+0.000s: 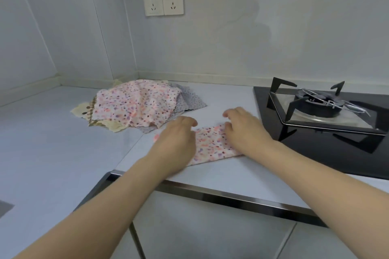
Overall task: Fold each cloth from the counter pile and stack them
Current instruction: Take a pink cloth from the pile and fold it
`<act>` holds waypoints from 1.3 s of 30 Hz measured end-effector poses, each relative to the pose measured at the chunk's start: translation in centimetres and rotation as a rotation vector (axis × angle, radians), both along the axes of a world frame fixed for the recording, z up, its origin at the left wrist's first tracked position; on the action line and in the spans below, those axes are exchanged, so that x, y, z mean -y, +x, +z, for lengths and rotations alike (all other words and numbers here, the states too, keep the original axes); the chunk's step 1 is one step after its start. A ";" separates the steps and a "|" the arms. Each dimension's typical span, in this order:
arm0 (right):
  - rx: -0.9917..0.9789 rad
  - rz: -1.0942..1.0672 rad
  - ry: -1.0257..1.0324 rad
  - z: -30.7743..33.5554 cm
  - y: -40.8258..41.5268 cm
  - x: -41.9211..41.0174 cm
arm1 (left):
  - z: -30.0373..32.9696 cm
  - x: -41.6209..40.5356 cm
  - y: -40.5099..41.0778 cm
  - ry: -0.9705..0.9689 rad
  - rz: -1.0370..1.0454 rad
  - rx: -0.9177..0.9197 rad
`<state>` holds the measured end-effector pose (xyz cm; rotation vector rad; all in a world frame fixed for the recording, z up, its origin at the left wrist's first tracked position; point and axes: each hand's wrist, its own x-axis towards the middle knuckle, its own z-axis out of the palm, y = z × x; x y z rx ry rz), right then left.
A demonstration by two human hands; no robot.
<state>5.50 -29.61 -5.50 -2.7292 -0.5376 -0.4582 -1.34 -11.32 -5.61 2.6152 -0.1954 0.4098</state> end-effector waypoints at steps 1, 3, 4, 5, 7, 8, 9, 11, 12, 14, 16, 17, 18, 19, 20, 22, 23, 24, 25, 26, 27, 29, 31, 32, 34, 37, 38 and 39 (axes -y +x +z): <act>-0.068 0.038 -0.045 -0.7 -0.3 0.0 | -0.5 0.5 0.0 0.025 -0.021 -0.065; -0.191 0.072 -0.120 -1.4 -0.4 0.2 | -1.3 0.8 0.1 0.200 -0.018 -0.194; -0.238 0.078 -0.155 -1.4 -0.3 0.3 | -1.4 0.7 0.1 0.266 -0.007 -0.244; -0.274 0.080 -0.193 -1.4 -0.1 0.3 | -1.4 0.5 0.1 0.300 0.005 -0.288; -0.318 0.080 -0.252 -1.6 0.4 0.4 | -1.2 -0.3 0.0 0.308 0.016 -0.335; -0.329 0.081 -0.277 -1.8 0.7 0.5 | -1.0 -0.9 -0.1 0.313 0.024 -0.354; -0.333 0.087 -0.307 -2.0 1.0 0.6 | -1.0 -1.6 -0.2 0.318 0.029 -0.373; -0.328 0.107 -0.369 -2.4 1.6 0.7 | -0.8 -2.9 -0.2 0.290 0.030 -0.380; -0.333 0.112 -0.389 -2.3 1.7 0.7 | -0.9 -3.5 -0.1 0.273 0.027 -0.362; -0.344 0.115 -0.402 -2.2 1.9 0.8 | -1.4 -4.3 0.3 0.254 0.041 -0.235; -0.357 0.114 -0.387 -2.0 2.0 0.7 | -1.3 -4.6 0.9 0.229 0.116 -0.091; -0.364 0.115 -0.376 -1.8 2.1 0.7 | -1.0 -4.7 1.2 0.202 0.171 -0.082; -0.371 0.119 -0.368 -1.5 2.3 0.6 | -0.6 -4.8 1.4 0.162 0.216 -0.124; -0.375 0.127 -0.370 -1.4 2.5 0.6 | -0.1 -4.9 1.6 0.113 0.231 -0.193; -0.377 0.140 -0.383 -1.2 2.7 0.6 | 0.4 -5.0 1.7 0.060 0.220 -0.264; -0.386 0.184 -0.409 -0.8 3.0 0.5 | 1.3 -5.1 1.8 -0.073 0.158 -0.351; -0.393 0.207 -0.412 -0.6 3.1 0.6 | 1.7 -5.1 1.7 -0.144 0.130 -0.368; -0.396 0.224 -0.401 -0.3 3.2 0.7 | 1.9 -5.0 1.6 -0.214 0.112 -0.377; -0.383 0.234 -0.385 -0.1 3.3 0.7 | 2.2 -5.0 1.5 -0.284 0.103 -0.375; -0.329 0.232 -0.370 0.0 3.1 0.6 | 2.3 -5.0 1.5 -0.341 0.096 -0.371; -0.225 0.223 -0.340 0.2 2.8 0.5 | 2.5 -5.0 1.5 -0.381 0.090 -0.370; 0.051 0.237 -0.183 0.6 0.7 -0.3 | 2.5 -5.3 1.4 -0.440 0.089 -0.375; 0.159 0.323 0.013 1.2 -2.8 -2.0 | 2.6 -5.7 1.3 -0.494 0.103 -0.375; 0.116 0.377 0.053 1.2 -4.8 -2.8 | 2.5 -5.9 1.1 -0.499 0.106 -0.362; 0.006 0.448 0.013 0.6 -8.0 -4.2 | 2.4 -6.1 0.7 -0.453 0.112 -0.326; 0.068 0.391 -0.135 -1.0 -10.1 -4.8 | 2.5 -6.2 -0.5 -0.250 0.120 -0.266; 0.081 0.360 -0.148 -1.0 -10.6 -4.9 | 2.6 -6.2 -1.0 -0.184 0.122 -0.254; 0.103 0.343 -0.148 -1.1 -11.0 -4.8 | 2.7 -6.2 -1.6 -0.136 0.123 -0.256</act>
